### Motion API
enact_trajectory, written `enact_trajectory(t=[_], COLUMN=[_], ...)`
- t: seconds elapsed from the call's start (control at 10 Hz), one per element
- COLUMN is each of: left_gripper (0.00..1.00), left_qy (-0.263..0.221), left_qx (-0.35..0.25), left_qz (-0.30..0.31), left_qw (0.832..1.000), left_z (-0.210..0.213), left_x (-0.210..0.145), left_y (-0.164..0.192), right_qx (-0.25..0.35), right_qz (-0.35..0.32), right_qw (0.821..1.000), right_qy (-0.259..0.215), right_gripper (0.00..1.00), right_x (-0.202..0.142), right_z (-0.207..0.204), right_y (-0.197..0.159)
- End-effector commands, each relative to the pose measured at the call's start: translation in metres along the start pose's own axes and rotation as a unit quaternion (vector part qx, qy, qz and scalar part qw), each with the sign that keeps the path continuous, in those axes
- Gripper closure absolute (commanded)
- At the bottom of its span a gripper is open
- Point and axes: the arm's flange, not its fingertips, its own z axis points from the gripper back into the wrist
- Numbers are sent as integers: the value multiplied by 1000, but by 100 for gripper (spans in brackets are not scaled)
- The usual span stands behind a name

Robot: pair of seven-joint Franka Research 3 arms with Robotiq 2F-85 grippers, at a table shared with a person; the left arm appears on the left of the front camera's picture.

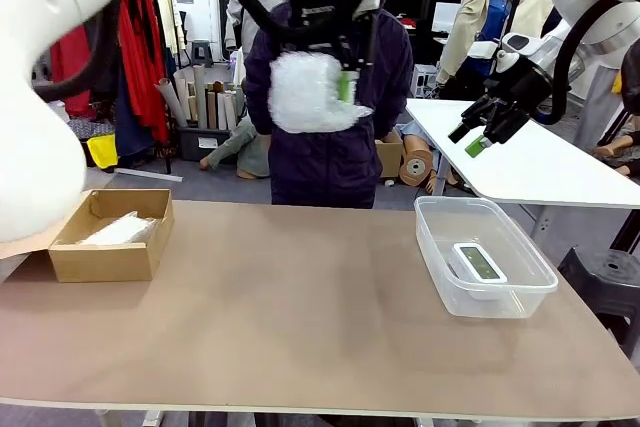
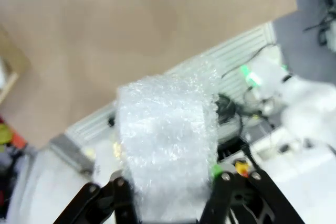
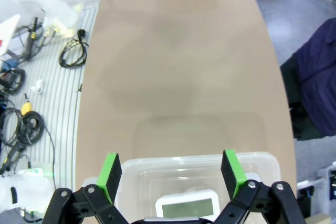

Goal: Separate and place wrapped and unwrapped clocks.
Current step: If the picked Digital clock is wrapped, place it in the Package Box ; if not, place it in the Organizing box.

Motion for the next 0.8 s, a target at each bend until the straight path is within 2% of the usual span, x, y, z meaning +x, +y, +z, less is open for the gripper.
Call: enact_trajectory(t=[0.0,0.2,0.3,0.4,0.5,0.7], left_gripper=[100,100,100,100,100,100], left_qy=[61,85,75,45,5,-53], left_qx=[-1,54,79,112,127,134], left_qz=[39,82,84,123,136,180], left_qw=[997,991,991,985,982,973], left_z=[-21,-29,-31,-35,-31,-33], left_x=[-33,-49,-60,-67,-73,-78], left_y=[27,45,64,82,102,132], right_qx=[0,0,0,0,0,0], right_qz=[2,2,2,2,2,2], right_qw=[1000,1000,1000,1000,1000,1000], right_qy=[9,9,9,9,9,9], right_gripper=[0,0,0,0,0,0], right_x=[1,1,1,1,1,1], right_z=[0,0,0,0,0,0], right_y=[2,2,2,2,2,2])
